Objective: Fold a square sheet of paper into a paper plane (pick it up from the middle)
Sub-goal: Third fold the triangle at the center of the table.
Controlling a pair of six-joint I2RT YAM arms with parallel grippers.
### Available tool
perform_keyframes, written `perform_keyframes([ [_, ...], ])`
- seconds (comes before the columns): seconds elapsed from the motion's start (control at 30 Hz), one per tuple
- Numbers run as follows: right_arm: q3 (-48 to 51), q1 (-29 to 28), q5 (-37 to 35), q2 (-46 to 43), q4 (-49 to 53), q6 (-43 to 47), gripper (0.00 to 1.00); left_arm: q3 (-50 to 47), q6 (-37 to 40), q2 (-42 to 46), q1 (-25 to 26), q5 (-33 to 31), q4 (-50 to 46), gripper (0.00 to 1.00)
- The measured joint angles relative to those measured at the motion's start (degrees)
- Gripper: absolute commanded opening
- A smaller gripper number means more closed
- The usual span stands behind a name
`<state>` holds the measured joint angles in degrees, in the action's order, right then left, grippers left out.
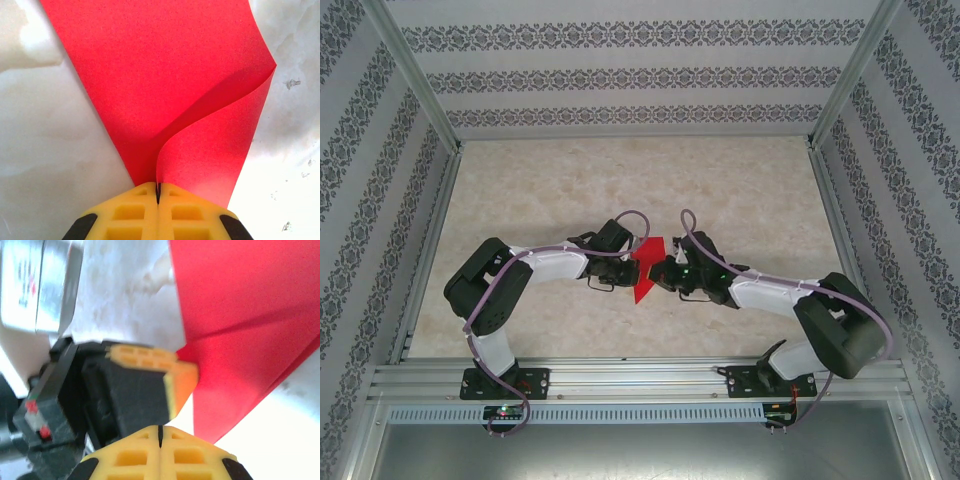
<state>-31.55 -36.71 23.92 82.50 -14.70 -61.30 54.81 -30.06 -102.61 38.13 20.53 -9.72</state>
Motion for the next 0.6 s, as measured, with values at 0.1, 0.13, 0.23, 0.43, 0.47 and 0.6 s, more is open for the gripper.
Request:
perform_keyframes([
  [0.1,-0.1,0.1,1.7,3.1,-1.8,0.0,0.00,0.0,0.0,0.0,0.0,0.0,0.0,0.01],
  [0.13,-0.1,0.0,2.3,4.2,-2.3,0.0,0.00,0.0,0.0,0.0,0.0,0.0,0.0,0.01],
  [0.23,-0.5,-1.0,3.4,7.9,-3.7,-0.2,0.00,0.1,0.0,0.0,0.0,0.0,-0.2,0.01],
  [0.43,-0.7,-2.3,3.9,13.4,-5.6,-0.4,0.00,0.1,0.0,0.0,0.0,0.0,-0.2,0.00],
  [0.47,-0.8,-2.3,4.3,13.7,-6.0,-0.5,0.00,0.1,0.0,0.0,0.0,-0.2,-0.2,0.01],
  [0.6,-0.8,-2.3,4.2,13.6,-6.2,-0.7,0.00,0.2,0.0,0.0,0.0,-0.4,-0.3,0.01],
])
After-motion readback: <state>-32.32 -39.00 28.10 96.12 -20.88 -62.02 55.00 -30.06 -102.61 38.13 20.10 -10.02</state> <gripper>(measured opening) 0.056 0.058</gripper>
